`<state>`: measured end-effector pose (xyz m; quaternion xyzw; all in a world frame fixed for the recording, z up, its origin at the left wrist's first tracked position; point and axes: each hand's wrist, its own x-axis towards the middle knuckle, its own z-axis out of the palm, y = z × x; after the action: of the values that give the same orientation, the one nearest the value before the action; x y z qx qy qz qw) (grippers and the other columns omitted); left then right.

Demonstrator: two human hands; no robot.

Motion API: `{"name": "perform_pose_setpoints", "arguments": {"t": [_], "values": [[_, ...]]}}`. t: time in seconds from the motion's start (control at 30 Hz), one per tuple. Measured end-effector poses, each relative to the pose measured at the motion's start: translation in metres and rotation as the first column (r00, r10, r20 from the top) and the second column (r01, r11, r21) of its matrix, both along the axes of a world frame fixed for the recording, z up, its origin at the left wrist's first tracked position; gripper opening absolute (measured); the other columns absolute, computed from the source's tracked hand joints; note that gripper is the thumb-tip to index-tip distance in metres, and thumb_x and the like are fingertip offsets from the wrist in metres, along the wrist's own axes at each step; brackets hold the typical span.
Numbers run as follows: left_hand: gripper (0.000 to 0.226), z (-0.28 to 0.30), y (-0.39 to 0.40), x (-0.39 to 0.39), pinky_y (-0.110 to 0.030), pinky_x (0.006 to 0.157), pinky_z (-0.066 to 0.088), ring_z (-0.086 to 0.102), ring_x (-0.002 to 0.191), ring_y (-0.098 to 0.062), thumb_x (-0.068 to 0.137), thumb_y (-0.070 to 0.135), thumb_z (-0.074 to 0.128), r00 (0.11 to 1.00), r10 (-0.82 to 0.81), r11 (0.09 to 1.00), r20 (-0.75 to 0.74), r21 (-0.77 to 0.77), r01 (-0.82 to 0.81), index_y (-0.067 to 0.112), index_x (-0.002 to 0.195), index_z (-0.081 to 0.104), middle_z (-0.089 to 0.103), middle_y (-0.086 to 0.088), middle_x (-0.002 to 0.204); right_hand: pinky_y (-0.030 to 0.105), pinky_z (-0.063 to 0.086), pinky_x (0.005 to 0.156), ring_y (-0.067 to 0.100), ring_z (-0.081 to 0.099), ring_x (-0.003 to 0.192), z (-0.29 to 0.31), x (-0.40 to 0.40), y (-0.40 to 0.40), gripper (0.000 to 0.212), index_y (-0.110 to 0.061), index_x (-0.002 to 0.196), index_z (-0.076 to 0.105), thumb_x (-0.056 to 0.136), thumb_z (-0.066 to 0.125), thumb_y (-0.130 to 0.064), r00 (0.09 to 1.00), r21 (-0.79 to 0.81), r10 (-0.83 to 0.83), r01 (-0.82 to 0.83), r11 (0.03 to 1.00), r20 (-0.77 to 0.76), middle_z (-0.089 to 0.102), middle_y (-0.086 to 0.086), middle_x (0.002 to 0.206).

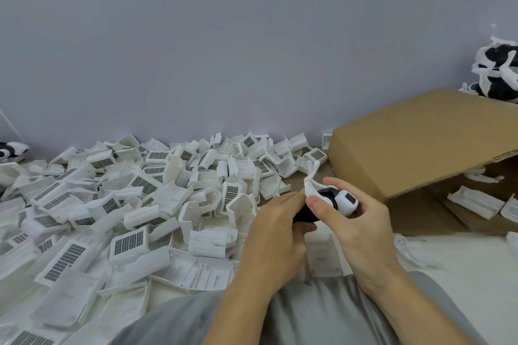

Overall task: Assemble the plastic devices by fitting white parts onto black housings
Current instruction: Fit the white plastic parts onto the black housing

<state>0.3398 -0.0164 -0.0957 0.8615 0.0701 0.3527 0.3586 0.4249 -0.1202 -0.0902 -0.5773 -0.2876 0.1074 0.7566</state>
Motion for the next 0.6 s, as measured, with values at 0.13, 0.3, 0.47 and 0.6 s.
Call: {"name": "perform_pose_setpoints", "arguments": {"t": [0.13, 0.3, 0.47, 0.6], "values": [[0.031, 0.0007, -0.0016, -0.0010, -0.041, 0.070, 0.056, 0.062, 0.082, -0.021, 0.080, -0.004, 0.050, 1.000, 0.021, 0.999, 0.012, 0.027, -0.022, 0.012, 0.101, 0.066, 0.067, 0.002, 0.089, 0.014, 0.054, 0.064, 0.011, 0.074, 0.076, 0.0016, -0.0009, 0.0003, 0.052, -0.020, 0.105, 0.072, 0.056, 0.083, -0.035, 1.000, 0.021, -0.022, 0.022, 1.000, 0.000, 0.078, -0.001, 0.083], [0.030, 0.0016, -0.0022, -0.0018, -0.041, 0.068, 0.055, 0.061, 0.080, -0.019, 0.081, -0.005, 0.051, 1.000, 0.018, 0.999, 0.020, 0.047, -0.019, 0.011, 0.100, 0.066, 0.067, 0.002, 0.087, 0.016, 0.055, 0.066, 0.014, 0.075, 0.078, 0.0025, -0.0002, -0.0011, 0.049, -0.023, 0.102, 0.074, 0.056, 0.084, -0.036, 1.000, 0.035, -0.006, 0.006, 0.999, -0.003, 0.078, 0.001, 0.084], [0.032, 0.0015, -0.0027, -0.0017, -0.039, 0.072, 0.055, 0.062, 0.084, -0.017, 0.082, -0.003, 0.054, 1.000, 0.029, 0.998, 0.007, 0.054, -0.030, 0.015, 0.105, 0.067, 0.068, 0.004, 0.091, 0.012, 0.053, 0.063, 0.008, 0.074, 0.077, 0.0007, -0.0016, 0.0017, 0.044, -0.025, 0.101, 0.073, 0.059, 0.082, -0.037, 0.998, 0.032, -0.052, 0.051, 0.998, 0.036, 0.078, -0.004, 0.083], [0.031, 0.0048, -0.0042, -0.0028, -0.028, 0.073, 0.049, 0.062, 0.086, -0.012, 0.086, 0.007, 0.052, 0.998, 0.068, 0.996, 0.002, -0.050, -0.068, 0.034, 0.100, 0.057, 0.067, 0.013, 0.093, 0.015, 0.055, 0.076, 0.003, 0.071, 0.098, -0.0033, -0.0081, 0.0068, 0.056, -0.034, 0.119, 0.063, 0.068, 0.086, -0.042, 0.994, 0.042, -0.067, 0.063, 0.997, 0.088, 0.075, -0.015, 0.106]]}}
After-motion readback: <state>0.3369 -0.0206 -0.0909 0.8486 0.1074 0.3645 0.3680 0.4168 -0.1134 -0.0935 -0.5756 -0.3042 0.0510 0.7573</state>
